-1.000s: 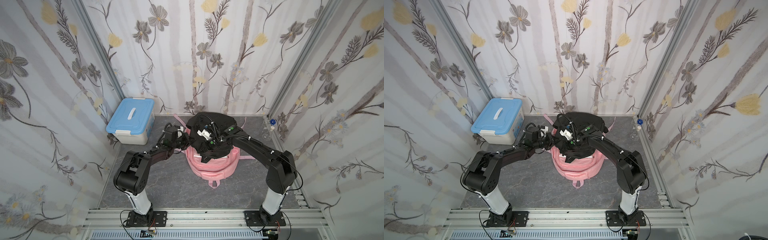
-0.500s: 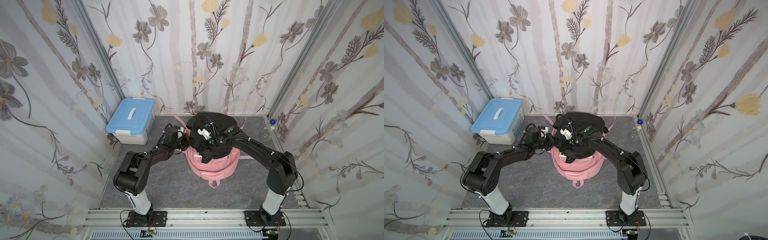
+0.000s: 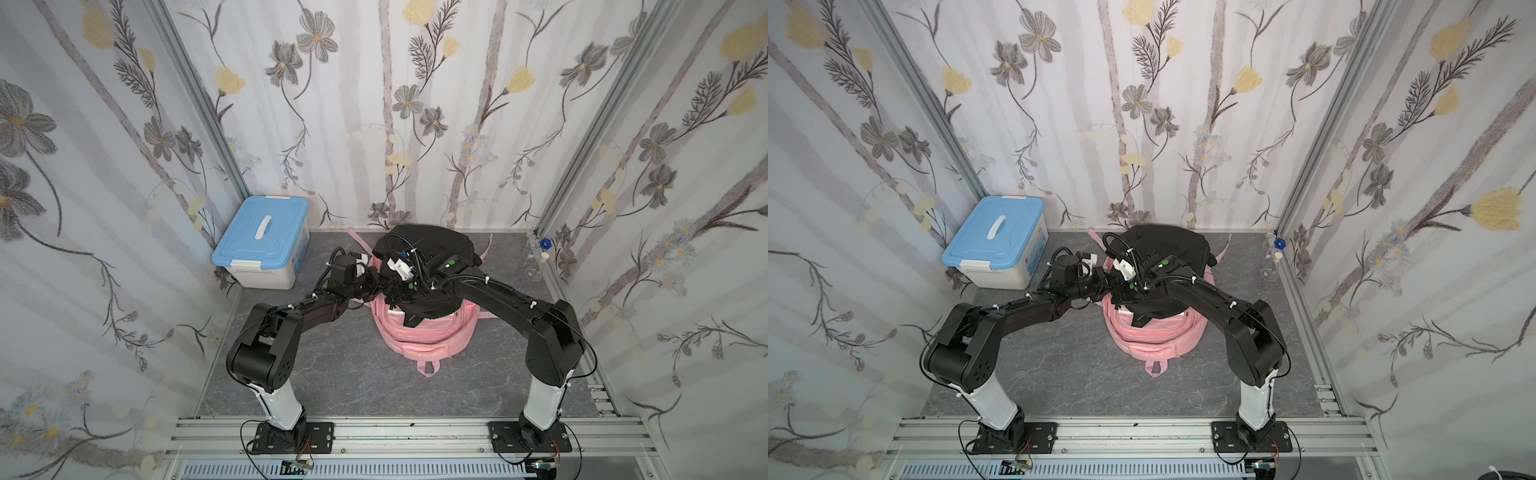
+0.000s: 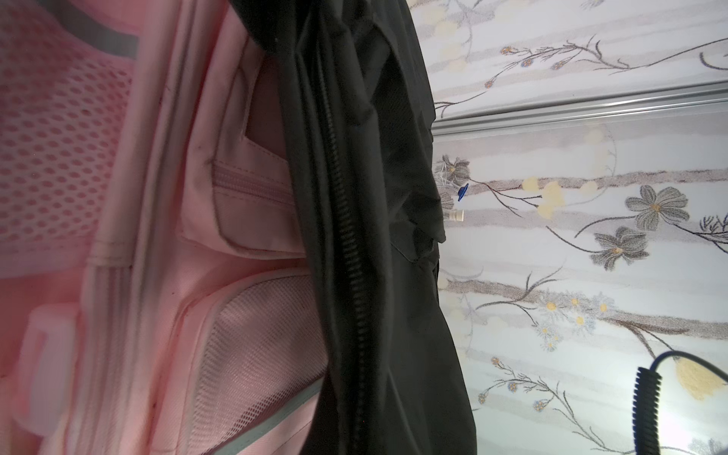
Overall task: Zip up the backpack
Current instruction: Zip the zipper on the backpack.
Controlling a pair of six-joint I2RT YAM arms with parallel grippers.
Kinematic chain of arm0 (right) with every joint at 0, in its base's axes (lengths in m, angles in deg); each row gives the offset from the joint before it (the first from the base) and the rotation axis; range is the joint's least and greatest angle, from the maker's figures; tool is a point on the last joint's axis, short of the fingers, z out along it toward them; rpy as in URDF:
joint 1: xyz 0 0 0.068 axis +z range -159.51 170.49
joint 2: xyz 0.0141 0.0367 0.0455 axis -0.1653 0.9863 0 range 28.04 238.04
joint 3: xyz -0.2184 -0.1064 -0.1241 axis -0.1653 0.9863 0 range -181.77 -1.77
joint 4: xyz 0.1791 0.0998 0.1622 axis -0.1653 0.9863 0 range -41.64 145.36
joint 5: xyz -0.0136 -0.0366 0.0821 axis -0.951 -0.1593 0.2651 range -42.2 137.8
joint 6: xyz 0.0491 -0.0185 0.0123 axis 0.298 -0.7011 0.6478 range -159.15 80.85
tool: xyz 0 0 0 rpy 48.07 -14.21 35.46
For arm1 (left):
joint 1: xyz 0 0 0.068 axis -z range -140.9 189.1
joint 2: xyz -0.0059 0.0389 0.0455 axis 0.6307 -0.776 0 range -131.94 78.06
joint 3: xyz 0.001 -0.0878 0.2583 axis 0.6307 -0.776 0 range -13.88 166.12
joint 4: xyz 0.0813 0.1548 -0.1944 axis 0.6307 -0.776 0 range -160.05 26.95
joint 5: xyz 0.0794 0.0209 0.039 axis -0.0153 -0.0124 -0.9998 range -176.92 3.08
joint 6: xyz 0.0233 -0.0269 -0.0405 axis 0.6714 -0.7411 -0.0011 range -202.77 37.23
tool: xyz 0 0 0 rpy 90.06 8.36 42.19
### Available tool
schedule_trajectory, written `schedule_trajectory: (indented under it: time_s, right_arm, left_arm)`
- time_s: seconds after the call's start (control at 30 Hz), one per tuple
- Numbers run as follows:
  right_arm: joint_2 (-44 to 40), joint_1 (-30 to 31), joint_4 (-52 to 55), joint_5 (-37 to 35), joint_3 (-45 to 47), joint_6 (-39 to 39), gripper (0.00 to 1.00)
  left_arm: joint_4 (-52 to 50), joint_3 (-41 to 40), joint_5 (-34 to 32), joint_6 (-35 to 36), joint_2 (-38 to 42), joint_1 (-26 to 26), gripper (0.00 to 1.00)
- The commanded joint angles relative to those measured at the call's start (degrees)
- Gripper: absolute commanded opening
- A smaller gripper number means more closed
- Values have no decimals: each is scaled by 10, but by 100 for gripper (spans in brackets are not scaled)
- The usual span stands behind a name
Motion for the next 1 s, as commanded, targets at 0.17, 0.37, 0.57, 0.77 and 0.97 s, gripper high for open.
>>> schedule_trajectory:
  time_s: [0.17,0.37,0.57,0.77,0.97]
  right_arm:
    - [23,6,-65,-4,-19,9,0]
    - [37,8,-71,-21,-36,5,0]
    - [58,13,-70,-35,-66,0,0]
    - [87,12,-21,-12,-111,-37,0]
    - [118,9,42,38,-164,-80,0]
  left_arm:
    - [16,-3,22,-5,4,4,0]
    - [13,-6,21,-5,9,6,0]
    - [14,-9,20,-5,10,7,0]
    - [-24,-25,-16,13,48,6,0]
    - [-93,-65,-97,44,136,-1,0]
